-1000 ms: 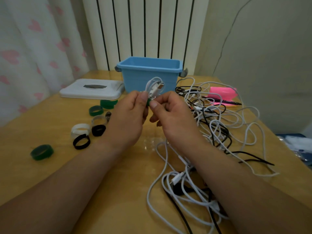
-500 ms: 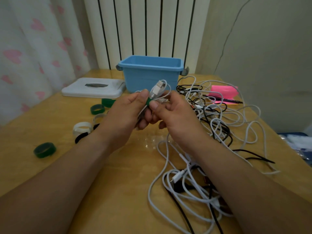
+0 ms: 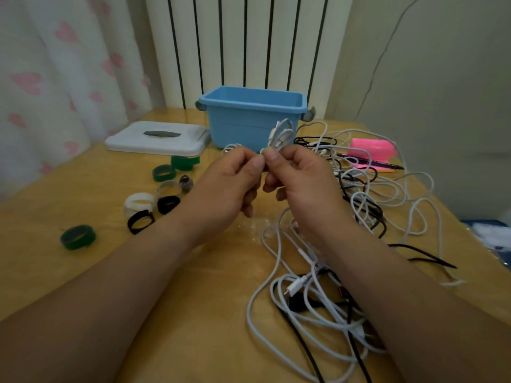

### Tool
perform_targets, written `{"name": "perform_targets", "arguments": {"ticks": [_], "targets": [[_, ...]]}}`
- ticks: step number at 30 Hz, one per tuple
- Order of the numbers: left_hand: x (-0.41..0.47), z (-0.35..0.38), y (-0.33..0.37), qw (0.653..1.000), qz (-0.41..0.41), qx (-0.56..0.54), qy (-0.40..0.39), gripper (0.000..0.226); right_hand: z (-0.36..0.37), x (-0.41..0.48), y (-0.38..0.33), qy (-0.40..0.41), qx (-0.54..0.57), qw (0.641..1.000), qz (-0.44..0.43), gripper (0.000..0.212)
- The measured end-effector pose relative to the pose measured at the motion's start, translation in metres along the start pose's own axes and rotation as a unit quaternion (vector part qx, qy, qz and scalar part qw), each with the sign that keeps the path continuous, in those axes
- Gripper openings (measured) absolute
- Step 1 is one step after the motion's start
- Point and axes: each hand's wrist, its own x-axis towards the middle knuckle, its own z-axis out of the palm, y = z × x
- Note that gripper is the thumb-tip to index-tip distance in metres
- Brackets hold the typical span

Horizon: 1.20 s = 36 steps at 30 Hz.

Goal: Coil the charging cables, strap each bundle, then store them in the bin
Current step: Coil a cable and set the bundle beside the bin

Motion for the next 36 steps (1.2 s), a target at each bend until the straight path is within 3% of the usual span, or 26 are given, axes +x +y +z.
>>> {"name": "perform_targets", "arguments": {"ticks": [3,6,9,12,15,17,20,22,24,30,36], "targets": [[0.002,-0.003,-0.001,0.995,-0.022,-0.092,-0.024,0.038,-0.002,0.002,0.000,-0.045,0.035,0.998,0.006,0.013],[0.004,-0.009,0.003,0.967,-0.059,-0.236,-0.078,0.036,-0.005,0.003,0.000,-0.103,0.090,0.990,0.020,0.011],[0.003,-0.010,0.006,0.942,-0.095,-0.298,-0.122,0.038,-0.006,0.002,-0.001,-0.141,0.132,0.981,0.035,0.018],[0.001,-0.007,0.007,0.955,-0.110,-0.257,-0.100,0.040,-0.004,0.002,-0.001,-0.098,0.114,0.988,0.031,0.020],[-0.001,0.002,0.007,0.993,-0.077,-0.084,-0.006,0.042,-0.001,0.002,0.002,-0.044,0.076,0.996,0.030,0.017],[-0.001,0.005,0.005,0.999,-0.031,-0.002,0.017,0.038,0.000,0.002,0.003,-0.021,0.055,0.998,0.021,0.016],[0.002,0.001,0.003,0.992,-0.030,-0.118,-0.022,0.033,-0.001,0.003,0.003,-0.043,0.077,0.996,0.027,0.016],[0.002,-0.002,0.004,0.963,-0.065,-0.246,-0.085,0.034,-0.001,0.002,0.002,-0.082,0.130,0.987,0.052,0.016],[0.001,-0.002,0.006,0.939,-0.100,-0.306,-0.122,0.037,-0.001,0.002,0.001,-0.097,0.159,0.980,0.064,0.016],[0.000,0.010,0.006,0.978,-0.096,-0.178,-0.059,0.043,-0.003,0.005,0.003,-0.013,0.123,0.992,0.032,0.024],[0.000,0.011,0.004,0.974,-0.069,-0.211,-0.052,0.032,0.001,0.003,0.008,-0.030,0.087,0.995,0.036,0.020]]}}
